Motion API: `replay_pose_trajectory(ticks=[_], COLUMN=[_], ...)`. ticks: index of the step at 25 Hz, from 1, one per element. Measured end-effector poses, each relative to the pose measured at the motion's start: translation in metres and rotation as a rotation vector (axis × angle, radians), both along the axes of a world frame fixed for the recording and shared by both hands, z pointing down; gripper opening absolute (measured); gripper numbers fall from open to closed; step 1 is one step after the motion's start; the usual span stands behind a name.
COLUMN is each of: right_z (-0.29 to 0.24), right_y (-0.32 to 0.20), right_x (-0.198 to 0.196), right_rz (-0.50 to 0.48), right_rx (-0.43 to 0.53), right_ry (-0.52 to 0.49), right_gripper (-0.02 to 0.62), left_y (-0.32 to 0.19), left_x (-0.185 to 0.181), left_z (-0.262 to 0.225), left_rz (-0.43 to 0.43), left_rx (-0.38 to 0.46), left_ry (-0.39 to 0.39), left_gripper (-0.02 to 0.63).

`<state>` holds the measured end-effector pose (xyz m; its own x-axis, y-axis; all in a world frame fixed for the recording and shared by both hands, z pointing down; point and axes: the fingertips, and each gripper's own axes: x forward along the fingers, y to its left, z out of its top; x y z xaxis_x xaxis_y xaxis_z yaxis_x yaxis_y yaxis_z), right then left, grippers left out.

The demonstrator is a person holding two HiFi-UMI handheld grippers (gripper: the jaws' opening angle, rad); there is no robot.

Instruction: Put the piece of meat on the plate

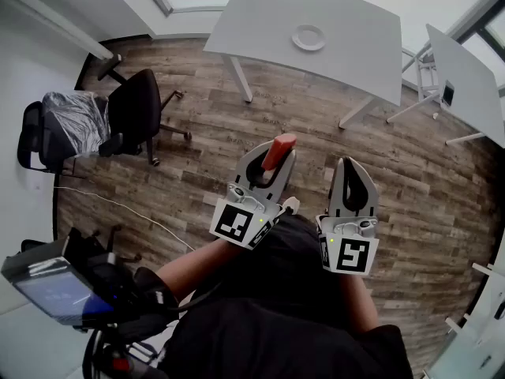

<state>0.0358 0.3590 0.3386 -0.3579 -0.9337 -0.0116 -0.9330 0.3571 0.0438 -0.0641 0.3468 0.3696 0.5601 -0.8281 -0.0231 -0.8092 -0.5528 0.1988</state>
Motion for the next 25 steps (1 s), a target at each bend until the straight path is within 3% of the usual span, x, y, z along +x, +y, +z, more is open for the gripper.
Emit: replay_pose_trajectory(ticks=[10, 15, 21, 25], right_z=[0.007, 0.012, 0.019, 0.032], right_y=[0.004, -0.006, 0.009, 0.010], right_x=[0.001, -0.009, 0.016, 0.027], right_rz=[-0.030, -0.082, -0.081, -0.075], right_rx=[-0.007, -0.011, -0.023, -0.073], right_ry=[-0.012, 0.050, -0.033, -0.031], right_gripper=[0.006, 0.006, 0.006, 0.006], left_y=[0.003, -0.007, 0.006, 0.006], left_x=[0.001, -0.007, 0.006, -0.001], left_z=[0.001, 0.002, 0.005, 0.006], left_rz=[-0.021, -0.049, -0.088, -0.130], left_rx=[0.004, -0.006, 0.004, -0.009], left_ry=[-0.010, -0.018, -0.043, -0.056], left_gripper=[0.095, 0.095, 0.095, 0.095])
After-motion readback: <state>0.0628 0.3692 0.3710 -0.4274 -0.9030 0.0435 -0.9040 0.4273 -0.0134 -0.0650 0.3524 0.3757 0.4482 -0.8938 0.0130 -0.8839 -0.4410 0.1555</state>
